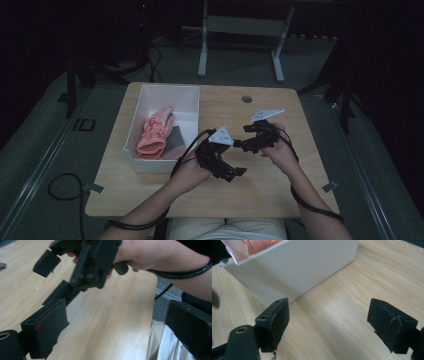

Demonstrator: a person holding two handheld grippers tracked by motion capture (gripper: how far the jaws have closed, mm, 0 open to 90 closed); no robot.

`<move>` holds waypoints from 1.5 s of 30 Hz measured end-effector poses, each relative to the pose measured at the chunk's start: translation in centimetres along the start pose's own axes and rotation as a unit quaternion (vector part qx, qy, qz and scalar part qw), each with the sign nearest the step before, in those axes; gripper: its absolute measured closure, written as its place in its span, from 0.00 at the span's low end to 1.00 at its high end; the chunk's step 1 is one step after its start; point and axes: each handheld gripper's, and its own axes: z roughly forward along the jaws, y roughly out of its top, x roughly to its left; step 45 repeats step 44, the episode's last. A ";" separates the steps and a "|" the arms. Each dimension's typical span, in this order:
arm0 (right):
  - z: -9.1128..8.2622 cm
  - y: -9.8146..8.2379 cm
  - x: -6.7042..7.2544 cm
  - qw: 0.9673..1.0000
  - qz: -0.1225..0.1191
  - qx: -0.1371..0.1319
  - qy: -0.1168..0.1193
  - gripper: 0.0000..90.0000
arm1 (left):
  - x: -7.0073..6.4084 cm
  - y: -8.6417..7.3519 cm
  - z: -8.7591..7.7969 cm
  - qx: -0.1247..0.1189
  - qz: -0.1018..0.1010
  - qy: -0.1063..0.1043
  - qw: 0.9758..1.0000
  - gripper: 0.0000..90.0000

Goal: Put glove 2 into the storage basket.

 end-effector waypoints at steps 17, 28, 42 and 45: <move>1.6 -5.1 -0.7 1.000 0.018 0.018 0.008 0.19 | -1.5 -3.4 3.6 0.024 0.007 -0.027 0.999 0.04; 2.6 -8.0 -1.0 0.999 0.022 0.029 0.000 0.18 | -1.0 -6.5 5.9 0.046 -0.003 -0.031 0.998 0.04; 3.9 -10.3 -0.9 0.999 0.010 0.035 -0.008 0.16 | -0.9 -9.3 7.3 0.059 -0.003 -0.027 0.998 0.05; 4.0 -10.6 -0.9 0.999 0.011 0.036 -0.008 0.16 | -0.9 -9.5 7.3 0.062 -0.002 -0.026 0.998 0.05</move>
